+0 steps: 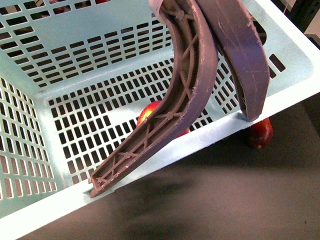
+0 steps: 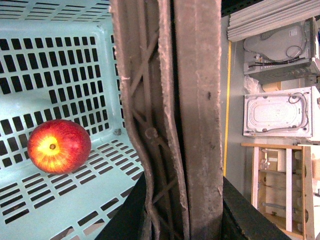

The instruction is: Pick apple with right arm and hold basket with left

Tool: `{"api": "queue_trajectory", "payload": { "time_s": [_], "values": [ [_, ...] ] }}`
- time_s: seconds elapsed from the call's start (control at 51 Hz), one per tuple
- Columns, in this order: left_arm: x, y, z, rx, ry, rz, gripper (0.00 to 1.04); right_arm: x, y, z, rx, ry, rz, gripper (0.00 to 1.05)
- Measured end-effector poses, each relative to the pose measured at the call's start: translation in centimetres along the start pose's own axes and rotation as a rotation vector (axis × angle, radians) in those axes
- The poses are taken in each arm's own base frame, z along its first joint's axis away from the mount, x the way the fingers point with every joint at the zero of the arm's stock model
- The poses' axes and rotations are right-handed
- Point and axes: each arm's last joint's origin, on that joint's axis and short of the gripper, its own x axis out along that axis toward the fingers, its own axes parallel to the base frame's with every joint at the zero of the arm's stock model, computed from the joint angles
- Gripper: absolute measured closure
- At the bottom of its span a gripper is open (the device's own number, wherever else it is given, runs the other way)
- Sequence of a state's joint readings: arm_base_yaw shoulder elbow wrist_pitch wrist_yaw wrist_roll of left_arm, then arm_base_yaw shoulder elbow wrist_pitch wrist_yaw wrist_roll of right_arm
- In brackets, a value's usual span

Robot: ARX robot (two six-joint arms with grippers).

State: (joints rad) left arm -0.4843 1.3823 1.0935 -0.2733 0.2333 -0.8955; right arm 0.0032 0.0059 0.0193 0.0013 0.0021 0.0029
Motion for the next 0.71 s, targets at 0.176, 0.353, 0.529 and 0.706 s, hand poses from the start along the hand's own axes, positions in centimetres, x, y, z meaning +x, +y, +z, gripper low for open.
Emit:
{"api": "queue_trajectory", "payload": {
  "time_s": [0.176,0.353,0.529,0.706],
  "values": [
    [0.0,0.0,0.0,0.000,-0.001,0.000,0.85,0.0,0.0,0.0,0.000,0.000,0.000,0.07],
    [0.0,0.0,0.0,0.000,0.001,0.000,0.85,0.0,0.0,0.0,0.000,0.000,0.000,0.09],
    [0.1,-0.1,0.0,-0.015,-0.061,0.013,0.85,0.0,0.0,0.0,0.000,0.000,0.000,0.09],
    [0.1,-0.2,1.3,-0.226,-0.328,0.029,0.85,0.0,0.0,0.0,0.000,0.000,-0.001,0.09]
  ]
}}
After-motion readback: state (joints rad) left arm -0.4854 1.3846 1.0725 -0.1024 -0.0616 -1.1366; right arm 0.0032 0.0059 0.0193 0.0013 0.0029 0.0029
